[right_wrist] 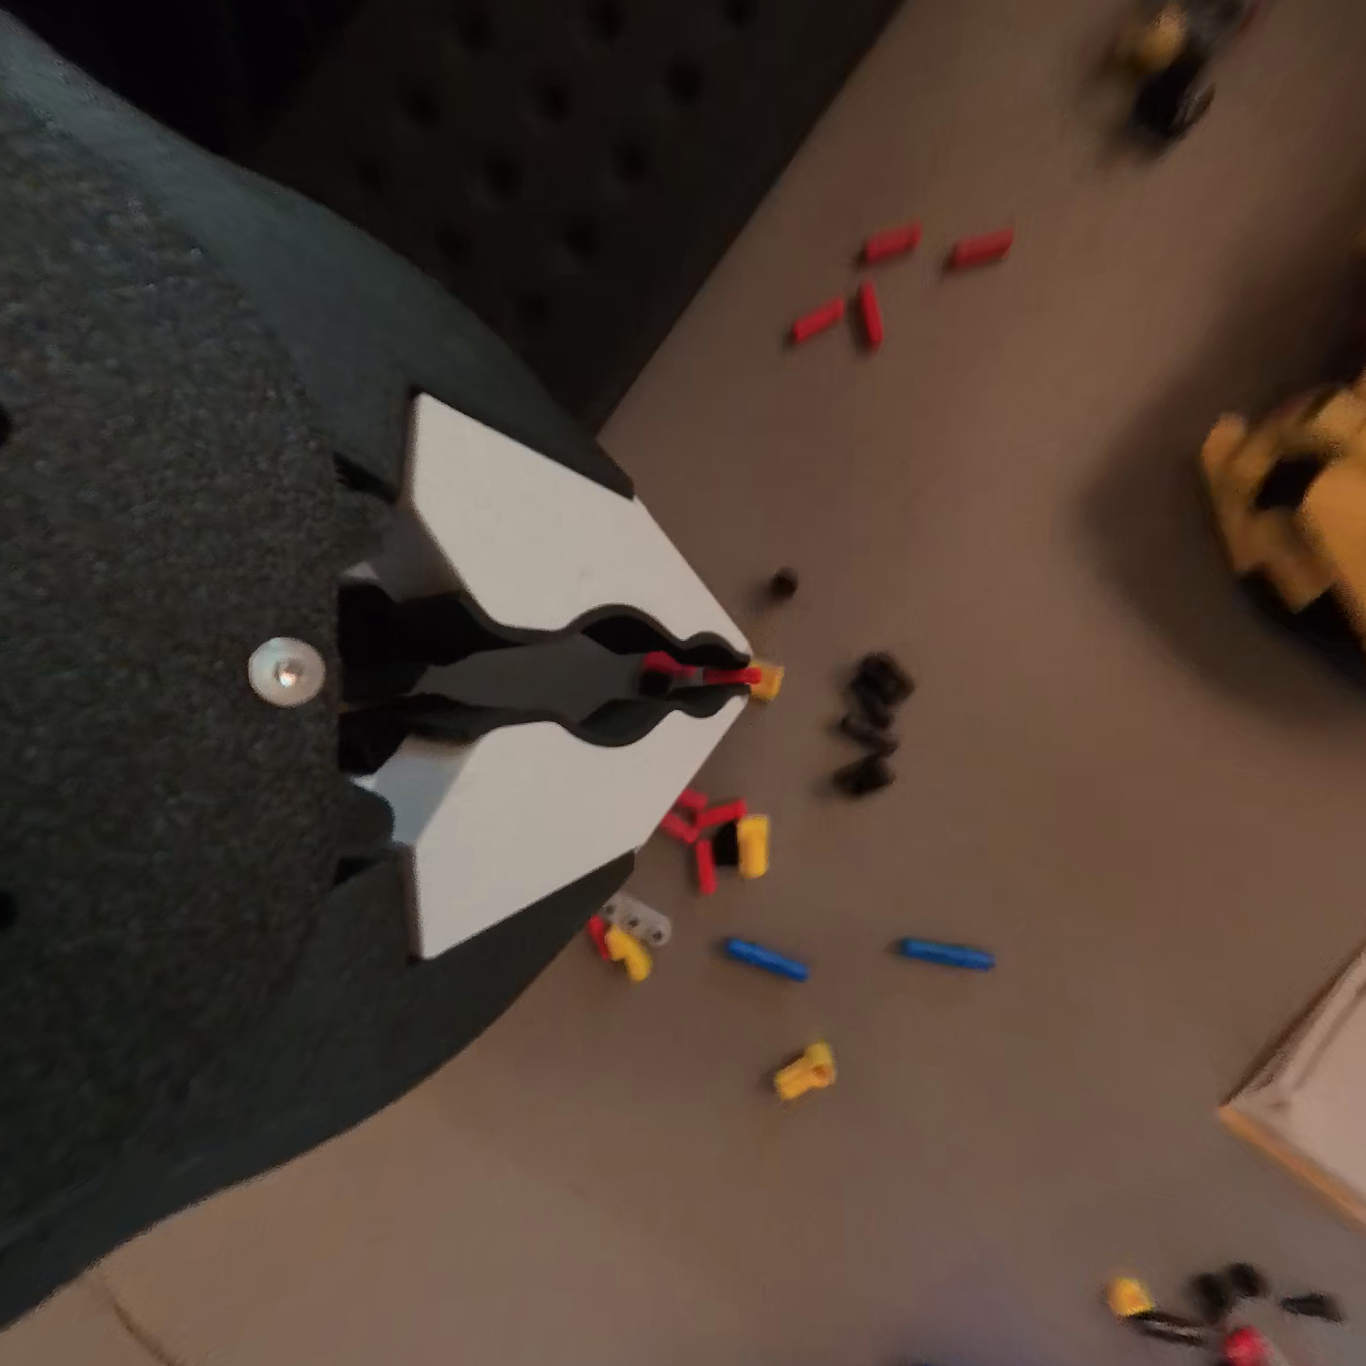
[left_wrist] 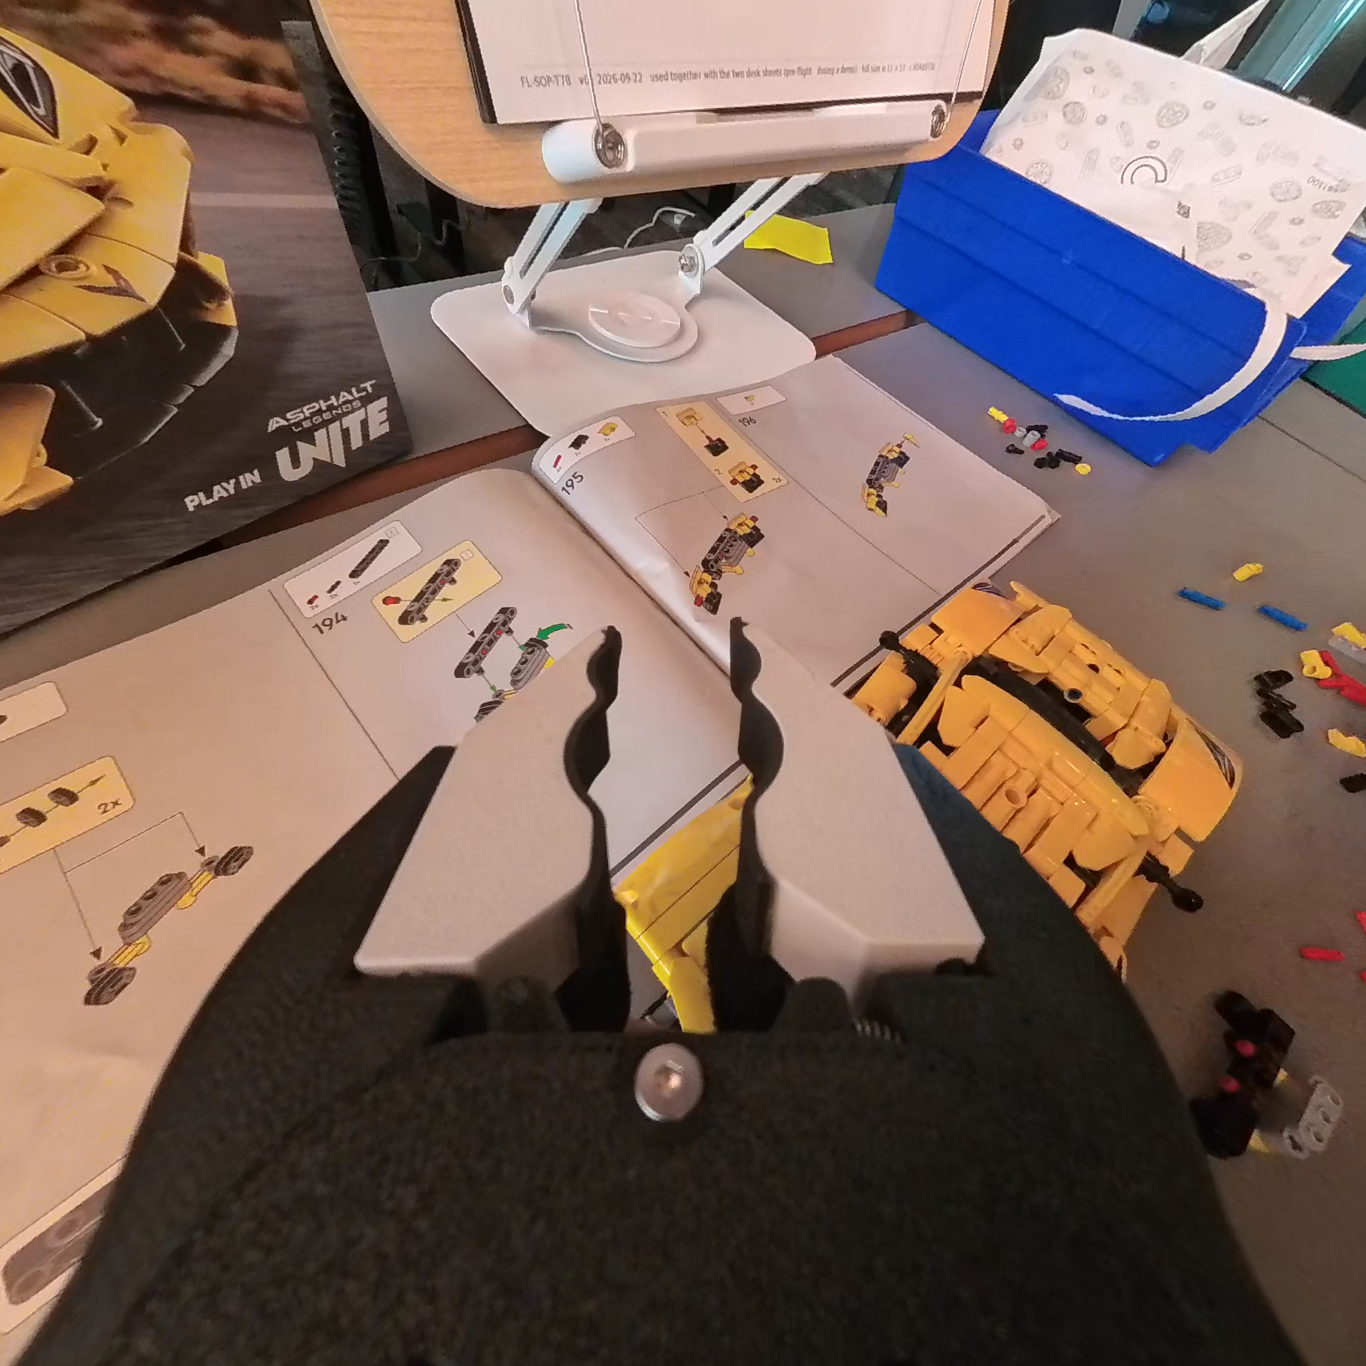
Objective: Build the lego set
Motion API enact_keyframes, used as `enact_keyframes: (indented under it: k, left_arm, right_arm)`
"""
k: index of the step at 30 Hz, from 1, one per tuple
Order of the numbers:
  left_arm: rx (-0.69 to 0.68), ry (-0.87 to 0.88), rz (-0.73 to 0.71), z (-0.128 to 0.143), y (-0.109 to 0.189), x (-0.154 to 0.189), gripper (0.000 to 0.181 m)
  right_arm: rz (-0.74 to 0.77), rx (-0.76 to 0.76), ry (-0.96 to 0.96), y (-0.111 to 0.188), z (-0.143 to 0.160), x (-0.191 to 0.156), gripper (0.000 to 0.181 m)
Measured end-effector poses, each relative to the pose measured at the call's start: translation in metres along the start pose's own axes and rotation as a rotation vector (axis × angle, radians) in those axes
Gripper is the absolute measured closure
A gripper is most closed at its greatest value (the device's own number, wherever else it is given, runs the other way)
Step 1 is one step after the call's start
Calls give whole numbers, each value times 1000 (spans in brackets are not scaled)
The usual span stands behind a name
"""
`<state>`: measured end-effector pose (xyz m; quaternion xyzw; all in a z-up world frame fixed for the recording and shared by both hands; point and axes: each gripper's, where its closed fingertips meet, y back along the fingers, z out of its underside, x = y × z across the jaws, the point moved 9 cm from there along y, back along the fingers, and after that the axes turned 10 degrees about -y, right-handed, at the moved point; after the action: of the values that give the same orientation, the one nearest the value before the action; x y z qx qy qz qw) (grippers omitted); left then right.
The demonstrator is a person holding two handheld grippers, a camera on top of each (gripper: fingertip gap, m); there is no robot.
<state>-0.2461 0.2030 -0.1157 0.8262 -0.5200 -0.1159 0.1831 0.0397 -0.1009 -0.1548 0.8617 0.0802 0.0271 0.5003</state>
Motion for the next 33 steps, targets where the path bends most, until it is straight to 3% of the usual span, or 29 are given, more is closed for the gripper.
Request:
enact_keyframes:
  k: [4,7,13,17,22,26,33]
  left_arm:
    - [-1,1,1,0,-1,0,152]
    - [-1,-2,2,0,0,1,152]
    - [5,1,1,-1,1,0,152]
    - [2,-3,3,-1,0,1,152]
    - [2,-2,14,-1,-1,4,152]
    - [-7,-12,12,1,-3,6,152]
    - [-9,-10,9,1,-3,4,152]
  right_arm:
    - [-201,54,166,5,-12,-47,178]
    - [-169,-28,241,-13,-7,-62,178]
    - [-203,-16,211,-22,-6,-65,178]
    - [-179,51,162,5,-1,-48,172]
    - [73,-2,-44,39,43,25,174]
    - [6,57,-250,35,52,39,171]
    - [90,-4,-210,15,46,35,165]
